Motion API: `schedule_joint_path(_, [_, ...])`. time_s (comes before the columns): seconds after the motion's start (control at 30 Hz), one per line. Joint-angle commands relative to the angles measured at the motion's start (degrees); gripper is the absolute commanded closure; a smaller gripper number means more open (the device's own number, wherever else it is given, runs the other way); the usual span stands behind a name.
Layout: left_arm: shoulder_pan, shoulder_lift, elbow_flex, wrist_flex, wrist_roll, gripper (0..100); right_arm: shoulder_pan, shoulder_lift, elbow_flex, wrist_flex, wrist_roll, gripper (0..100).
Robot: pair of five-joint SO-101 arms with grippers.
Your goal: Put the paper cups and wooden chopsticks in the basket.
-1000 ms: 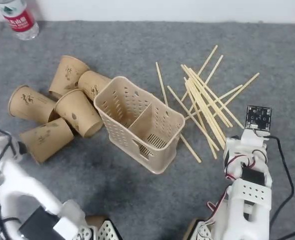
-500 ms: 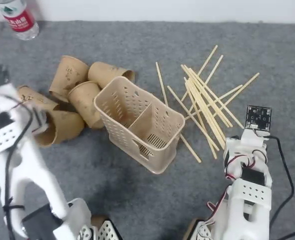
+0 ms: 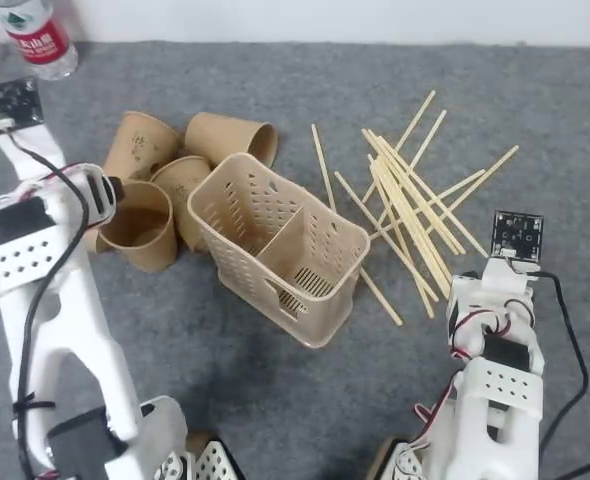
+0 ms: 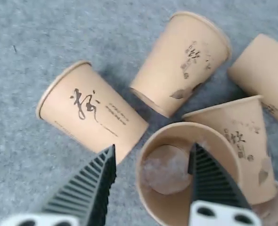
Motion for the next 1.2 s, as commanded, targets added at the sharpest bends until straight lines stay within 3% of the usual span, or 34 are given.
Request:
schedule_joint_path(0.0, [-0.5, -0.4, 1.7, -4.0, 0.6, 76, -0.4, -1.5, -0.5, -1.1, -0.4, 77.8])
schedule_joint_path(0.5, [0.5, -0.4, 14.7, -16.5, 0.8, 76, -0.4, -1.5, -0.3, -1.1, -0.4, 77.8])
schedule_joint_path(0.63, [0.8, -0.3, 16.3, -16.5, 0.9, 78, -0.4, -1.5, -0.3, -1.1, -0.4, 77.8])
schedule_joint_path(0.83, [0.8, -0.3, 16.0, -16.4, 0.6, 99, -0.4, -1.5, -0.3, -1.1, -0.4, 77.8])
schedule_joint_path(1.0, [0.8, -0.3, 16.2, -14.5, 0.4, 99, -0.4, -1.5, -0.3, -1.1, -0.4, 77.8])
schedule_joint_path(1.17, [0.4, -1.0, 11.6, -5.8, -2.3, 99, -0.4, -1.5, -0.3, -1.1, -0.4, 77.8])
